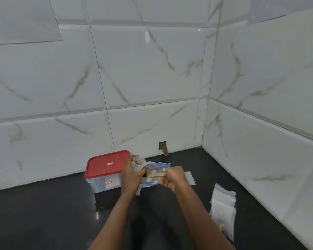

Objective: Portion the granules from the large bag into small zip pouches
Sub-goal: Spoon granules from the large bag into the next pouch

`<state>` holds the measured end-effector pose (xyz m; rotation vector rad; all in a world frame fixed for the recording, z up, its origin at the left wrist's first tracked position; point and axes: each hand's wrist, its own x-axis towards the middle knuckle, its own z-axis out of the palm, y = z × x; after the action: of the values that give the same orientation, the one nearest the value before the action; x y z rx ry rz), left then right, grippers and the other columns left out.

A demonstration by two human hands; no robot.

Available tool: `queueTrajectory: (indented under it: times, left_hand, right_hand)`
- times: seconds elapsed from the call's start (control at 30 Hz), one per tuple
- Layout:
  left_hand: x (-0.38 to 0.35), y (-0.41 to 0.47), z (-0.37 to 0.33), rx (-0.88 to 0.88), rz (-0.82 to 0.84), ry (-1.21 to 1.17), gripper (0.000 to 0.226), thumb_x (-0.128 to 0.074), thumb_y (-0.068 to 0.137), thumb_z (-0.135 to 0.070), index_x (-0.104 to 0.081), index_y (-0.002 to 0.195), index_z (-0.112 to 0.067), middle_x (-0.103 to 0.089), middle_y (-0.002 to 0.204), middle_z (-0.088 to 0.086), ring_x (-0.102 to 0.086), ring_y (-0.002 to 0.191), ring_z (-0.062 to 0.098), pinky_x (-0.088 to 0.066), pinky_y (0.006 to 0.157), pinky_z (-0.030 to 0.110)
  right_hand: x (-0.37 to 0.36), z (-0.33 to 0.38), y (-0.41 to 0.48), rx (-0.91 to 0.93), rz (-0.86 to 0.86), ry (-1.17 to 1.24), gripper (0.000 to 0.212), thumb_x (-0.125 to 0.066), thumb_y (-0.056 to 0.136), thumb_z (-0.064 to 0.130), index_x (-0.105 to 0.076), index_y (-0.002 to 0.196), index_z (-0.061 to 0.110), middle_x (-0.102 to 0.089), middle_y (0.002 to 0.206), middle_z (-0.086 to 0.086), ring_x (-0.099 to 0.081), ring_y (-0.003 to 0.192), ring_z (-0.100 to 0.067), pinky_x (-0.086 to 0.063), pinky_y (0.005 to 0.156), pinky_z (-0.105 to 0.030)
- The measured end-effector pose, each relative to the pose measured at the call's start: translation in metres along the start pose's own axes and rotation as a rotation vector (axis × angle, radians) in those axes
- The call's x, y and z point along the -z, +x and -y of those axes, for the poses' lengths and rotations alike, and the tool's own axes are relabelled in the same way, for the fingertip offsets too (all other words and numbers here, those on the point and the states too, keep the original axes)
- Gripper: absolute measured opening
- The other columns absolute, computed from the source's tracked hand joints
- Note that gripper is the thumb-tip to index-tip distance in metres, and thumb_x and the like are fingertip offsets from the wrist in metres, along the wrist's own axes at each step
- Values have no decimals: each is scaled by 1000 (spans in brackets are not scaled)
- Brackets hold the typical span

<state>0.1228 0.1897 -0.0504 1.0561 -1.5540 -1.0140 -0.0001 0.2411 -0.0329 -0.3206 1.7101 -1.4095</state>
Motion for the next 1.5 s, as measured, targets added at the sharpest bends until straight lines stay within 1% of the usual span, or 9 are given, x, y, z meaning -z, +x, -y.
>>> queueTrajectory:
  times: [0.23,0.37,0.5,0.77,0.83,0.9,1.0,1.3,1.5]
  left_hand:
    - [1,4,3,16,13,-2,52,-74,74,-8,-52,121,-14,-60,108,2,-56,98,18,-40,65,10]
    - [2,5,8,21,35,42,48,-74,75,-9,-54,119,-11,-61,109,4,-56,99,21,-41,67,15]
    - [0,4,9,39,77,75,56,-76,74,-12,-50,124,-12,-58,110,1,-54,101,18,-44,75,20]
    - [-3,1,14,21,110,115,55,-78,71,-11,-49,117,-22,-57,109,-3,-53,104,21,-47,85,32]
    - [-3,1,15,33,108,115,57,-79,70,-12,-50,119,-19,-59,113,1,-54,106,22,-48,86,35]
    - [-2,1,16,32,108,106,56,-79,70,-12,-51,118,-19,-60,113,2,-55,106,23,-50,86,37]
    - [-2,0,16,26,103,93,58,-78,71,-11,-50,121,-17,-61,116,3,-56,107,24,-51,89,38]
    - [-4,-2,11,54,83,65,55,-74,74,-5,-50,122,-11,-59,115,7,-54,106,24,-47,81,29]
    - [1,-3,9,41,66,27,48,-68,77,-3,-54,121,-14,-62,110,3,-56,101,18,-43,76,21]
  right_hand:
    - [44,23,-21,14,36,-64,29,-30,93,-11,-58,95,-12,-49,62,-18,-47,49,-18,-44,35,-18]
    - [65,42,-38,34,56,-128,32,-29,94,-8,-58,81,-8,-50,61,-16,-47,50,-17,-43,35,-17]
    - [64,54,-49,117,73,-135,31,-31,96,-6,-58,108,-14,-51,62,-13,-47,51,-15,-44,38,-17]
    - [26,55,-56,354,29,-357,29,-37,93,-3,-65,103,0,-56,62,-11,-51,48,-12,-45,47,-18]
    - [20,52,-57,461,-4,-472,30,-40,93,-3,-67,105,2,-63,71,-12,-56,53,-12,-51,53,-18]
    - [15,50,-57,559,-41,-575,29,-43,93,-1,-69,107,4,-69,90,-15,-66,72,-18,-58,74,-26]
    - [11,46,-54,618,-64,-666,28,-47,93,1,-70,109,7,-70,103,-13,-67,95,-22,-54,92,-32]
    - [13,46,-51,675,-91,-738,28,-52,93,4,-70,112,14,-68,109,-10,-66,92,-19,-53,89,-25]
    - [20,46,-51,579,-215,-931,31,-45,91,8,-67,112,12,-63,114,-9,-63,100,-24,-50,84,-27]
